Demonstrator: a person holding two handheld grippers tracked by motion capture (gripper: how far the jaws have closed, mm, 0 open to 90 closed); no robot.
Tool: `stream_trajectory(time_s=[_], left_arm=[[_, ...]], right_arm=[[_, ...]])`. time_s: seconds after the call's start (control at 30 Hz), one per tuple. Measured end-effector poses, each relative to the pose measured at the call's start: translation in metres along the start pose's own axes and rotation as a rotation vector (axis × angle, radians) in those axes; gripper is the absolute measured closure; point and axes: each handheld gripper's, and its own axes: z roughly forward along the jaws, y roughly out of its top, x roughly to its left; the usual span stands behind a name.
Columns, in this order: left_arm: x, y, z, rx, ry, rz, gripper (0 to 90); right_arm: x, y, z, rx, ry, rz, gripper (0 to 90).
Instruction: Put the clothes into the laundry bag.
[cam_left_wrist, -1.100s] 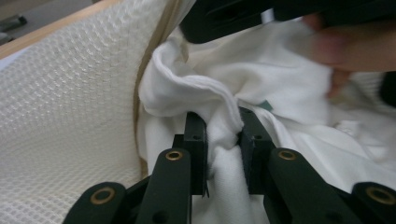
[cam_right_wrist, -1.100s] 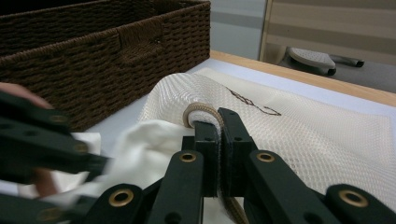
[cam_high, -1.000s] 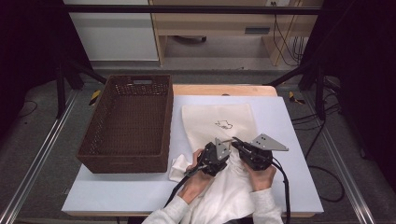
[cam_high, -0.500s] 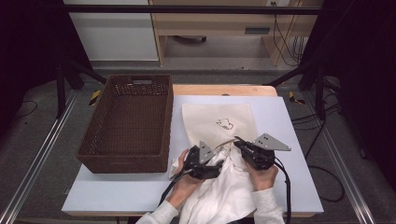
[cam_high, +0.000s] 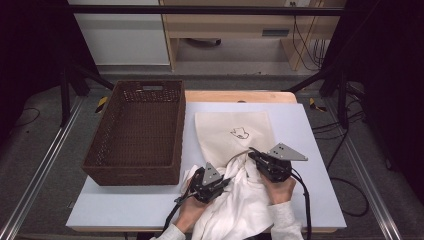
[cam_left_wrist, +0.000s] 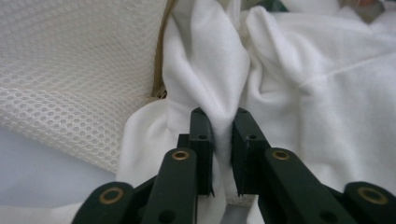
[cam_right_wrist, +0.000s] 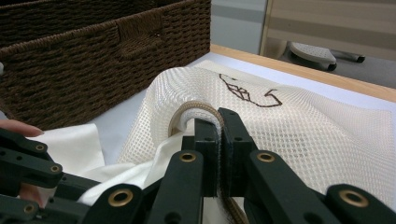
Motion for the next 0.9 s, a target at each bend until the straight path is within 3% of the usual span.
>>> stream_trajectory(time_s=[0.23,0.4,0.47,0.53,0.57,0.6,0.67,0.77,0.83,0.9], left_arm=[[-0.013,0.028,-0.01,-0.097,-0.012,0.024,82.8],[-0.024,0.05,0.005,-0.135,-0.028,0.027,82.9],[-0.029,0.054,0.017,-0.125,-0.011,0.043,82.6],[-0.031,0.058,0.031,-0.099,0.038,0.057,82.3],[-0.03,0.059,0.039,-0.08,0.087,0.084,82.2],[-0.026,0.059,0.053,-0.03,0.148,0.106,81.8],[-0.016,0.056,0.07,0.026,0.184,0.093,80.2],[-0.007,0.052,0.074,0.019,0.15,0.04,78.0],[-0.01,0.052,0.067,0.011,0.155,0.057,72.7],[-0.013,0.052,0.056,-0.001,0.131,0.051,60.0]], right_arm=[[-0.002,0.0,0.0,-0.011,0.018,0.009,87.2],[-0.002,0.0,0.0,-0.017,0.021,0.008,87.3],[-0.002,0.0,-0.001,-0.024,0.03,0.008,87.3],[-0.003,0.0,-0.003,-0.036,0.035,0.016,87.3],[-0.004,0.001,-0.004,-0.04,0.035,0.015,87.3],[-0.005,0.001,-0.005,-0.043,0.038,0.023,87.3],[-0.006,0.002,-0.008,-0.055,0.039,0.025,87.3],[-0.006,0.002,-0.008,-0.037,0.028,0.028,87.3],[-0.006,0.001,-0.007,-0.036,0.025,0.024,87.3],[-0.007,0.001,-0.006,-0.035,0.02,0.029,87.3]])
